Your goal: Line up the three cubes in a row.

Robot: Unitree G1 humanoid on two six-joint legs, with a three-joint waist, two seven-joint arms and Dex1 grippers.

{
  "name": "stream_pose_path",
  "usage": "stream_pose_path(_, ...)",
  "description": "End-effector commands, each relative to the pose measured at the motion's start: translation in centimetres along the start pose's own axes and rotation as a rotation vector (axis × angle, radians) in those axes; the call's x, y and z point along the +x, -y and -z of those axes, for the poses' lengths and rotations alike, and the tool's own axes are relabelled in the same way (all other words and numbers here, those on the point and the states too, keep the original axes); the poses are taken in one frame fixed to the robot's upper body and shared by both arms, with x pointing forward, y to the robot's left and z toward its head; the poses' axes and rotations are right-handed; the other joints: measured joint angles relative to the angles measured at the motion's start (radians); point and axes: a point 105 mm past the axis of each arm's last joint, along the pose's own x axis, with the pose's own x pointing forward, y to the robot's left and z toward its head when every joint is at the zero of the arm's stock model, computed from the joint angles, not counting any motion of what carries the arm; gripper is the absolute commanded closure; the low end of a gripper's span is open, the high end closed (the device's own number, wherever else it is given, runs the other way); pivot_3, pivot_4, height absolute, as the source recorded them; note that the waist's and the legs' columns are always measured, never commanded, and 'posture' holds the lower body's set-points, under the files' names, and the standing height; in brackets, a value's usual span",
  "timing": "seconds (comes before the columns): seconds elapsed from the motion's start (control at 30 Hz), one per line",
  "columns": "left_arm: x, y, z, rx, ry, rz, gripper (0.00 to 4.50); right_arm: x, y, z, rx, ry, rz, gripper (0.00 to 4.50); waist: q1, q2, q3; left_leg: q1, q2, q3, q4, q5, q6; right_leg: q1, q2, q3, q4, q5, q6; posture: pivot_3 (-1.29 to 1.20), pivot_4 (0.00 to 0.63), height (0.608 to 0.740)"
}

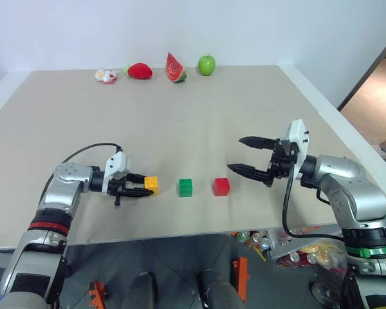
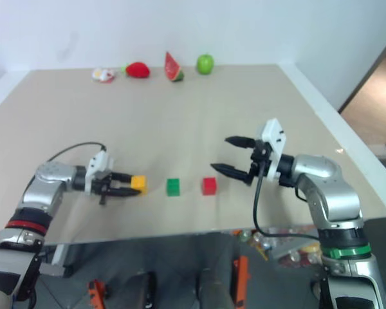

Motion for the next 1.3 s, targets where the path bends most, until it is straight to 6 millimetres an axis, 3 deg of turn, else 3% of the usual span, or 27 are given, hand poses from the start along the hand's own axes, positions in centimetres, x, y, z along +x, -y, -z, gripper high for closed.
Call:
stream_pose_path(0.03, -0.4, -0.3, -0.7, 0.013, 0.014, -0.002, 2.71, -0.8, 0.1, -1.5, -0.047, 0.027, 0.015, 0.0, 0.0, 0.0, 0.0, 0.0, 0.0, 0.0, 0.0, 0.0, 0.0, 0.0, 0.0, 0.0, 0.0, 0.0, 0.0, 0.0, 0.15, 0.74)
stream_pose_path(0.07, -0.4, -0.2, -0.7, 0.0, 0.018, 0.003, 2.13, -0.8, 0.1, -1.5, -0.047, 0.026, 0.016, 0.0, 0.0, 0.0, 0.0, 0.0, 0.0, 0.0, 0.0, 0.0, 0.0, 0.0, 0.0, 0.0, 0.0, 0.0, 0.0, 0.0, 0.15, 0.74)
stream_pose_path(0.27, -0.7, 0.5, -0.6, -0.025, 0.018, 0.016, 0.06, -0.6, 0.1, -1.4, -0.046, 0.018, 0.008, 0.0, -0.001, 0.0, 0.0, 0.0, 0.0, 0.0, 0.0, 0.0, 0.0, 0.0, 0.0, 0.0, 0.0, 0.0, 0.0, 0.0, 0.15, 0.74)
stream_pose_path(0.43, -1.9, 1.3, 0.2, -0.049, -0.024, 0.017, 0.02, -0.9, -0.6, -0.9, -0.02, -0.01, -0.041, 0.0, -0.001, 0.0, 0.0, 0.0, 0.001, 0.0, -0.001, 0.0, 0.0, -0.001, 0.0, 0.0, 0.0, 0.0, 0.0, 0.0, 0.15, 0.74)
stream_pose_path(0.6, -5.6, 2.8, 0.4, -0.153, -0.069, -0.003, 0.02, -2.3, -1.9, -0.1, 0.013, -0.068, -0.132, 0.0, -0.004, 0.0, 0.0, 0.0, 0.001, 0.001, -0.002, 0.0, 0.0, -0.001, 0.0, 0.0, 0.0, -0.001, -0.001, 0.0, 0.15, 0.74)
stream_pose_path(0.73, -8.4, 4.4, -0.2, -0.34, -0.081, -0.017, 0.02, -3.0, -2.2, -0.1, 0.012, -0.086, -0.152, 0.0, -0.006, 0.0, 0.0, 0.001, 0.004, 0.003, -0.002, 0.0, 0.0, -0.003, 0.001, 0.0, 0.0, 0.0, -0.003, 0.0, 0.15, 0.74)
stream_pose_path(0.83, -10.6, 4.2, -0.3, -0.411, -0.077, -0.119, 0.02, -3.4, -2.4, -0.1, 0.003, -0.1, -0.165, 0.0, -0.006, 0.0, 0.0, 0.001, 0.007, 0.005, -0.002, 0.0, 0.0, -0.003, 0.001, -0.002, 0.0, -0.001, -0.004, 0.0, 0.15, 0.74)
stream_pose_path(0.97, -13.0, 1.6, -1.1, -0.466, 0.058, -0.398, 0.02, -4.0, -1.3, 0.0, 0.002, -0.106, -0.105, 0.0, -0.002, 0.0, 0.0, 0.001, 0.008, 0.006, -0.002, 0.0, 0.0, -0.004, 0.0, -0.003, 0.0, -0.001, -0.004, 0.0, 0.15, 0.74)
stream_pose_path(1.1, -13.2, 1.6, -1.7, -0.5, 0.114, -0.454, 0.02, -4.5, -1.5, 0.3, 0.006, -0.108, -0.101, 0.0, 0.0, 0.0, 0.0, 0.0, 0.008, 0.008, -0.002, 0.0, 0.0, -0.003, -0.001, -0.004, 0.0, -0.001, -0.004, 0.0, 0.15, 0.74)
stream_pose_path(1.3, -12.3, 2.0, -2.1, -0.496, 0.145, -0.461, 0.02, -3.6, -1.3, 0.5, 0.004, -0.098, -0.088, 0.0, 0.0, 0.0, 0.0, 0.0, 0.009, 0.008, -0.004, -0.001, -0.001, -0.004, 0.0, -0.004, 0.0, -0.001, -0.005, 0.0, 0.15, 0.74)
